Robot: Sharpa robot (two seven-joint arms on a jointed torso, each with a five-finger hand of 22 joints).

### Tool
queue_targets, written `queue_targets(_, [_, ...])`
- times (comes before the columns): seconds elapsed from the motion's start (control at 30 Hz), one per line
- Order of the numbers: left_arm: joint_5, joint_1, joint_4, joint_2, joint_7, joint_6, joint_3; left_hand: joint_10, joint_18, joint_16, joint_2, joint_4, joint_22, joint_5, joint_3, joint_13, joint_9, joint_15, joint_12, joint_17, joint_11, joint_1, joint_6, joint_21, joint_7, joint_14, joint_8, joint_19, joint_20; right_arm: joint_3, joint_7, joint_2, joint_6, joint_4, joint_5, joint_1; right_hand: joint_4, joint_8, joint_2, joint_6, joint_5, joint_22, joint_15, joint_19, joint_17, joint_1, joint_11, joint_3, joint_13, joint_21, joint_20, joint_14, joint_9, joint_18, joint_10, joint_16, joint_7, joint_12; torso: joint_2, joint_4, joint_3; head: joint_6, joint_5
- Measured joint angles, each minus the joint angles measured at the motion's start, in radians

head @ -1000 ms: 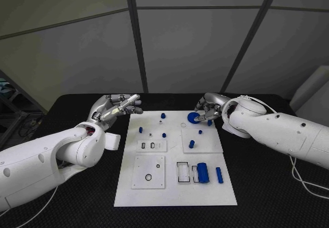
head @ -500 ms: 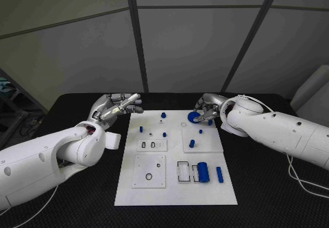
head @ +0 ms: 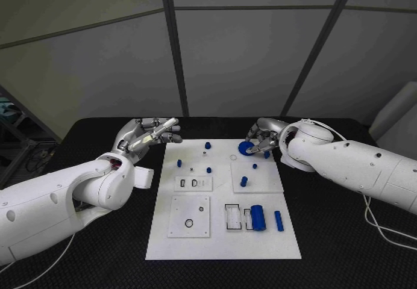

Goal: Assemble the parts on the task board

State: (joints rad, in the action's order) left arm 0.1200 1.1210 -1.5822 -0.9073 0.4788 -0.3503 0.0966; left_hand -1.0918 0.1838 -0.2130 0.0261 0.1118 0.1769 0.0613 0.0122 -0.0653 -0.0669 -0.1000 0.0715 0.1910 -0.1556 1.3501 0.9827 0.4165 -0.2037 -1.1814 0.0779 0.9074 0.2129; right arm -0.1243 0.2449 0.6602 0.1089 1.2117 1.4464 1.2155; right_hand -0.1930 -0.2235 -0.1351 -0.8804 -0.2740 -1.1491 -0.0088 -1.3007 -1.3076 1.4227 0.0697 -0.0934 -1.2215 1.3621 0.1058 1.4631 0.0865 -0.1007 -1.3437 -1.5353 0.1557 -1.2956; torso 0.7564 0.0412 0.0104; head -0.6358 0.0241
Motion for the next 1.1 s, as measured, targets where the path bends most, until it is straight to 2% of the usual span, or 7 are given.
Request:
queue_targets(0.6, [0.000,0.000,0.000,-0.001,0.000,0.001,0.000,0.000,0.000,0.004,0.000,0.000,-0.001,0.000,0.000,0.000,0.000,0.000,0.000,0.001,0.000,0.000,0.000,0.000,0.000,0.000,0.000,0.000,0.000,-0.001,0.000,-0.007,-0.018,-0.009,0.021,0.001,0.006,0.000,0.008,0.000,-0.004,-0.010,0.004,-0.004,0.000,0.008,0.000,-0.006,-0.011,0.004,0.003,0.004,0.001,0.000,0.000,-0.001,0.000,-0.005,0.001,-0.0003,-0.0004,-0.006,-0.001])
queue_targets(0.77, [0.000,0.000,0.000,-0.002,0.000,0.001,0.000,0.000,0.000,0.004,0.000,0.000,-0.001,0.000,0.000,0.000,0.000,0.000,0.000,0.001,0.000,0.000,0.000,0.000,0.000,0.000,0.000,0.000,0.000,-0.001,0.000,-0.007,-0.018,-0.006,0.028,0.001,0.014,-0.014,0.013,-0.018,-0.007,-0.014,0.004,-0.006,0.000,0.013,0.000,-0.013,-0.021,0.009,0.001,0.004,0.000,0.000,-0.004,-0.004,-0.001,-0.016,0.001,-0.0003,-0.0004,-0.007,0.000])
queue_targets(0.9, [0.000,0.000,-0.001,-0.002,-0.001,0.001,0.000,0.000,0.000,0.004,0.000,0.000,-0.001,0.000,0.000,0.000,0.000,0.000,0.000,0.001,0.000,0.000,0.000,0.000,0.000,0.000,0.000,0.000,0.000,0.000,-0.002,-0.004,-0.012,0.004,0.035,-0.001,0.026,-0.029,0.021,-0.062,-0.048,-0.039,0.004,-0.027,0.000,0.021,-0.011,-0.027,-0.060,0.025,-0.004,0.004,0.001,0.001,-0.033,-0.004,-0.007,-0.050,0.001,-0.0003,-0.0005,-0.008,0.000])
queue_targets(0.93, [0.000,0.000,-0.001,-0.002,-0.001,0.001,0.000,0.000,0.000,0.004,0.000,0.000,-0.001,0.000,0.000,0.000,0.000,0.000,0.000,0.001,0.000,0.000,0.000,0.000,0.000,0.000,0.000,0.000,0.000,0.001,-0.003,-0.003,-0.008,0.008,0.038,-0.002,0.028,-0.032,0.022,-0.072,-0.055,-0.050,0.004,-0.034,0.000,0.022,-0.012,-0.032,-0.070,0.031,-0.004,0.004,0.001,0.012,-0.040,-0.004,-0.009,-0.059,0.001,-0.0003,-0.0007,-0.008,0.000])
queue_targets(1.0, [0.000,0.000,-0.001,-0.002,-0.001,0.001,0.000,0.000,0.000,0.004,-0.004,-0.003,-0.001,0.000,0.003,0.000,0.000,0.000,0.000,0.002,0.000,-0.004,0.000,0.000,0.000,0.000,0.000,0.000,0.000,0.002,-0.006,0.000,0.003,0.019,0.047,-0.004,0.033,-0.035,0.024,-0.088,-0.060,-0.078,-0.003,-0.054,0.000,0.024,-0.020,-0.045,-0.084,0.046,-0.008,0.002,0.001,0.016,-0.057,-0.004,-0.013,-0.079,0.001,-0.0004,-0.0008,-0.008,-0.001])
queue_targets(1.1, [0.000,0.000,-0.001,-0.003,-0.001,0.001,0.000,0.000,0.000,0.004,-0.004,-0.003,-0.001,0.000,0.003,0.000,0.000,0.000,0.000,0.002,0.000,-0.004,0.000,0.000,0.000,0.000,0.000,0.000,0.000,0.003,-0.012,0.005,0.033,0.042,0.065,-0.006,0.037,-0.039,0.026,-0.095,-0.060,-0.099,-0.010,-0.063,0.000,0.027,-0.027,-0.063,-0.087,0.054,-0.017,0.002,0.001,0.016,-0.081,-0.007,-0.007,-0.108,0.000,-0.0006,-0.0011,-0.006,-0.001])
